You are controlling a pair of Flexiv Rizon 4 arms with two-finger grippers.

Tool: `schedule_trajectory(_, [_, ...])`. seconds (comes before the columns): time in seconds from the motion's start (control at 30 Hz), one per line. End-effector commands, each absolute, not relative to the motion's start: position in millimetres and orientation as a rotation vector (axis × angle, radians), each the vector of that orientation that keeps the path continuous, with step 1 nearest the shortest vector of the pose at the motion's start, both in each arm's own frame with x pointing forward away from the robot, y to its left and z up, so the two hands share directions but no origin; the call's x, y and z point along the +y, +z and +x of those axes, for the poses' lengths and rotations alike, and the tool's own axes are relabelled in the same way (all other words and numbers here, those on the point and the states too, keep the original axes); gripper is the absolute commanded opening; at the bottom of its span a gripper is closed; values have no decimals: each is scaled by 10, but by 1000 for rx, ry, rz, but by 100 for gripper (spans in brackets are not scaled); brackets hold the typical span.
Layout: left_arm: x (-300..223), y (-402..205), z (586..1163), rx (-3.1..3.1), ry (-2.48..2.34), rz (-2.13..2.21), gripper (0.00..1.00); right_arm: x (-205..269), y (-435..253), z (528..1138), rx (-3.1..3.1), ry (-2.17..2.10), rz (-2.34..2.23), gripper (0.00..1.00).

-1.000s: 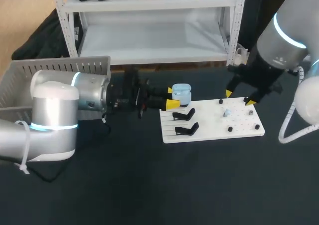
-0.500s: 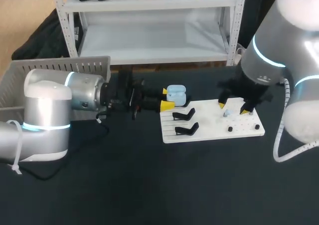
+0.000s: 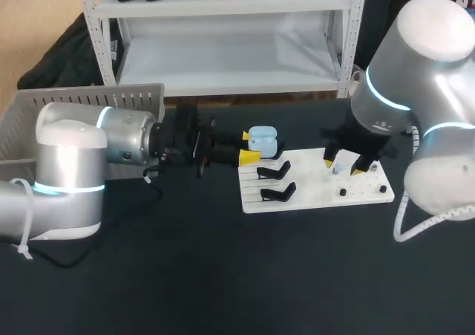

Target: Pick up each earbud case from the left stands, insert the matching earbuds, close the lid, and place the case in the box.

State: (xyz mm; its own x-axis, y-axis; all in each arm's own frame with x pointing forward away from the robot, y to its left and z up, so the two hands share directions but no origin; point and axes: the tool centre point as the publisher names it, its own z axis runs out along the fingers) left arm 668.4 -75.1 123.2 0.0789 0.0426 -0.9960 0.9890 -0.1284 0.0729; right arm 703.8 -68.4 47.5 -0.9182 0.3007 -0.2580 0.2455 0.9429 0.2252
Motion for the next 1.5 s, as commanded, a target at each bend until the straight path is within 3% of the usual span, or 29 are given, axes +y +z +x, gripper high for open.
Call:
schedule_trajectory(0.03, [-747,1220,6690,1121,-1223,1372,0,-670,422,7129,2817,279,406,48])
schedule_trajectory(1.5, [-747,1220,6690,1121,-1223,1372,0,-733,271,7237,2821,335,503,28])
